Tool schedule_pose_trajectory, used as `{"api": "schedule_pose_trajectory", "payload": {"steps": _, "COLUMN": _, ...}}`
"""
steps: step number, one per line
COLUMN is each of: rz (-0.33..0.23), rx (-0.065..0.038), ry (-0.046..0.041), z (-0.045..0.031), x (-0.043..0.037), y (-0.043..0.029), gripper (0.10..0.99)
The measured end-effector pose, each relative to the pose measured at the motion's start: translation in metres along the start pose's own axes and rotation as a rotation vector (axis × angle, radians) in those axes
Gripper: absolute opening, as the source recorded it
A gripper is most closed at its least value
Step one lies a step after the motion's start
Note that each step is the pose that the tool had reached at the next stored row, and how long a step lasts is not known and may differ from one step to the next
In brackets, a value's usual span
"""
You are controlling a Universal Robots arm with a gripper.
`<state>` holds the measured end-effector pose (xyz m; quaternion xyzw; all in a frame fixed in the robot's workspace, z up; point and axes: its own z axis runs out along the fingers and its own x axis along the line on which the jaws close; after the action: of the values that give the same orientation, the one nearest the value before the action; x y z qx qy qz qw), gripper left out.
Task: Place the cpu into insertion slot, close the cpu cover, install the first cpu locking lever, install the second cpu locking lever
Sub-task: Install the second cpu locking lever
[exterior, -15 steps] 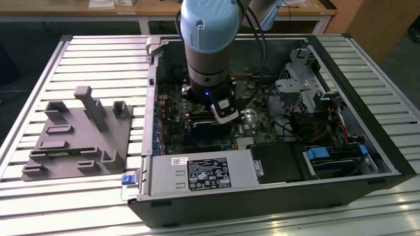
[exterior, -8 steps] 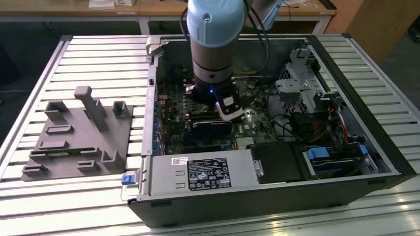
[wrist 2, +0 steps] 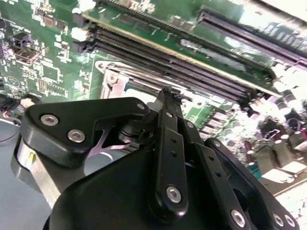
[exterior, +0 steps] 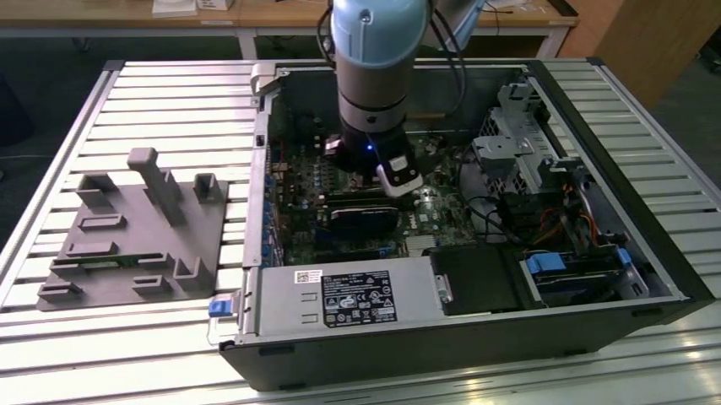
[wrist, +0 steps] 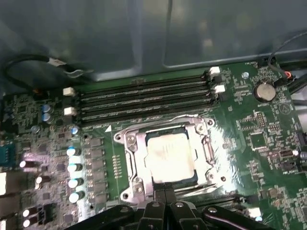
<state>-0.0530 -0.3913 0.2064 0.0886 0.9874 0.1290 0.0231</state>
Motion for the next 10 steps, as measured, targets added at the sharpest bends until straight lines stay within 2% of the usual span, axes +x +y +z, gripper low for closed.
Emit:
{"api": "schedule_pose_trajectory", "payload": {"steps": 4, "rz": -0.001, "rx": 0.014, "ry": -0.0024, "z": 0.0023, "x": -0.0028, "y": 0.0082, "gripper": 0.106}}
{"api": "schedule_pose_trajectory", "payload": {"steps": 10, "rz": -0.003, "rx": 0.040, "ry": -0.0070, "z": 0.0079, "x": -0.0014, "y": 0.0293, "gripper": 0.106}}
